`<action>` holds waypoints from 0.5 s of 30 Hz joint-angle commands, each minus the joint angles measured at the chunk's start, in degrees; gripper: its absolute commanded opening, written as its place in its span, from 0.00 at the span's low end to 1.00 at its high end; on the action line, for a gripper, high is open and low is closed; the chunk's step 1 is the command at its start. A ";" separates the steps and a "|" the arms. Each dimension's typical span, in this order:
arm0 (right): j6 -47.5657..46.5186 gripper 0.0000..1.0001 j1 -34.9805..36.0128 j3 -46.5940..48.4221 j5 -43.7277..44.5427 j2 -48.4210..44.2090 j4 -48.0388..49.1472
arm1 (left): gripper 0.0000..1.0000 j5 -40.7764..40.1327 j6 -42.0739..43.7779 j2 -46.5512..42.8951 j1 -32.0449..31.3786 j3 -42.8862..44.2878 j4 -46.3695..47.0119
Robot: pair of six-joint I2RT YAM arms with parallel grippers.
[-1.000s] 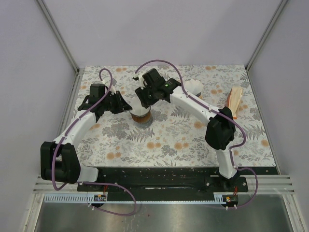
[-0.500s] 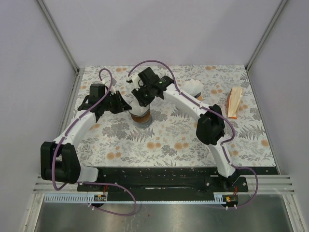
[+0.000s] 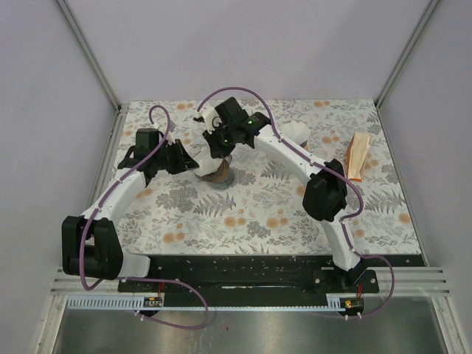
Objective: Place the coffee filter in the dripper
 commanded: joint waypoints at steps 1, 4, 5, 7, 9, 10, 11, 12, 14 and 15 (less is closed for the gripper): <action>-2.31 0.17 0.20 -2.32 1.55 -0.20 -0.53 | 0.18 1.35 0.22 -0.96 -0.44 0.59 2.37; -2.05 0.26 0.11 -2.67 2.25 -0.02 -0.53 | 0.18 1.35 0.22 -1.31 -0.44 0.59 2.46; -1.88 0.30 0.02 -2.85 2.34 0.06 -0.53 | 0.18 1.26 0.22 -1.31 -0.44 0.50 2.46; -1.70 0.37 0.02 -3.02 2.51 0.07 -0.53 | 0.19 1.53 0.22 -1.31 -0.44 0.67 2.46; -1.61 0.42 -0.07 -3.11 2.60 -0.11 -0.62 | 0.20 1.62 0.22 -1.14 -0.44 0.59 2.46; -1.52 0.43 -0.16 -3.20 2.60 -0.28 -0.62 | 0.20 1.70 0.22 -1.14 -0.44 0.67 2.46; -1.44 0.45 -0.16 -3.11 2.60 -0.46 -0.53 | 0.20 1.79 0.22 -1.14 -0.44 0.76 2.46; -1.44 0.47 -0.07 -3.20 2.60 -0.72 -0.62 | 0.21 1.88 0.22 -1.14 -0.44 0.85 2.46; -1.52 0.53 0.02 -3.11 2.86 -1.16 -0.62 | 0.22 2.05 0.14 -1.14 -0.44 0.94 2.55; -1.52 0.56 -0.07 -3.02 2.95 -1.43 -0.62 | 0.23 2.05 0.22 -1.14 -0.44 0.85 2.55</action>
